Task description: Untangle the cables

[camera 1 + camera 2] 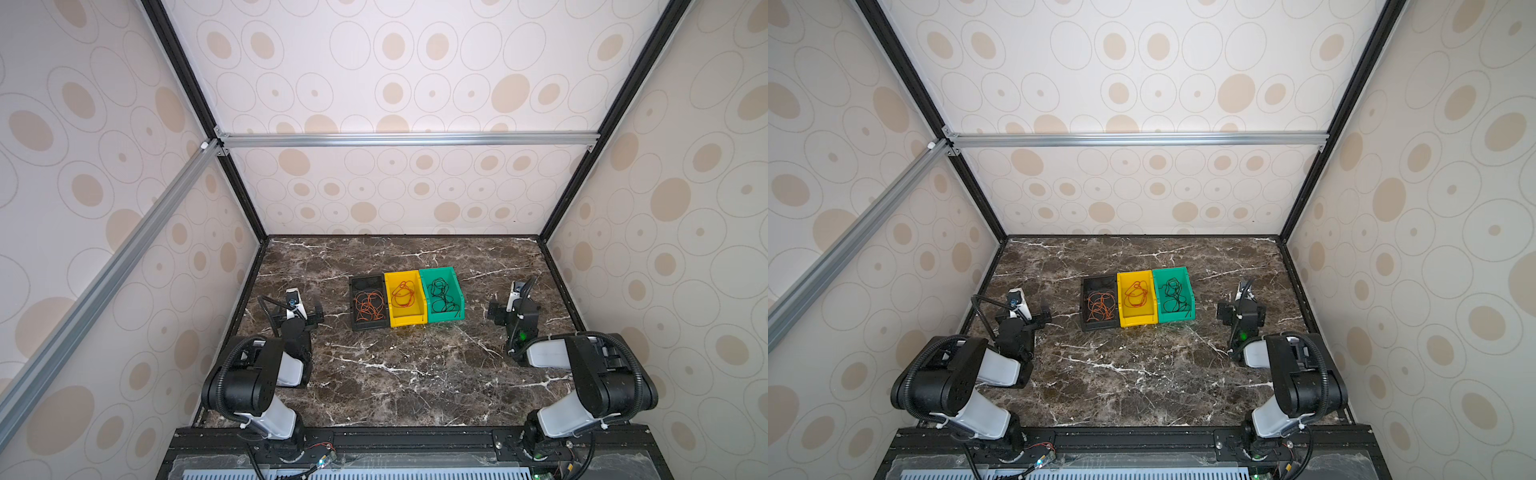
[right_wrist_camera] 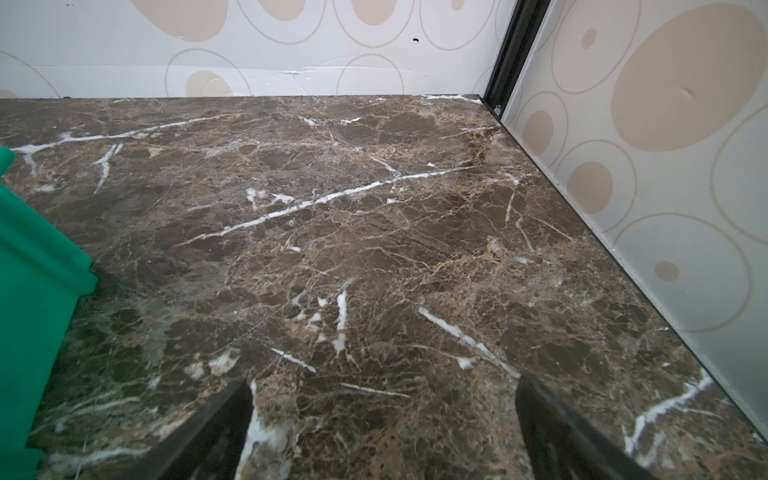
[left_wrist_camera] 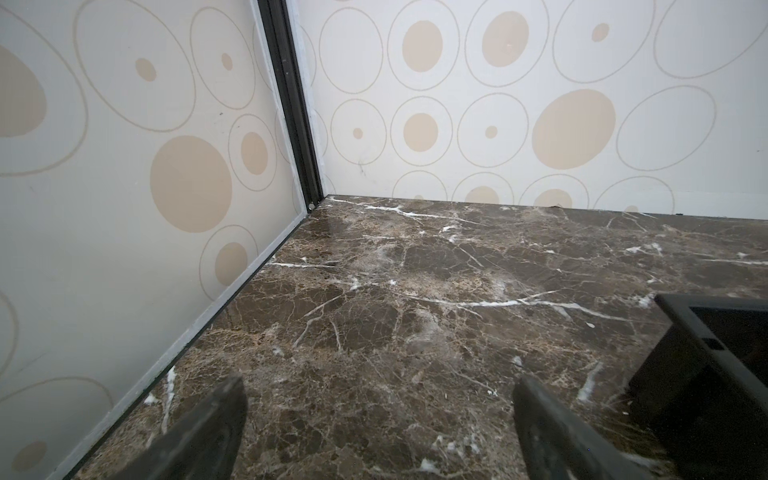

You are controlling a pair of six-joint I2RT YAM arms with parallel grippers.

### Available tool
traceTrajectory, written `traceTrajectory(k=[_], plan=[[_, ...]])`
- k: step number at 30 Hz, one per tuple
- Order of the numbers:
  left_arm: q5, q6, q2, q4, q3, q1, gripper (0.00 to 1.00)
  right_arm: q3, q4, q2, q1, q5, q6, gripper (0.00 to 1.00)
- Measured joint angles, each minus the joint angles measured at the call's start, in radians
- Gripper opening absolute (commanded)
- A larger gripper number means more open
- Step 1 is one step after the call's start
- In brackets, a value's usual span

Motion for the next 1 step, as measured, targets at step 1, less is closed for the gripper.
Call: traceTrajectory(k=[1], plan=[[0.0, 0.0, 0.0, 0.001, 0.0, 0.0, 0.99, 0.0, 0.0, 0.0, 0.0, 0.0, 0.0, 1.0]])
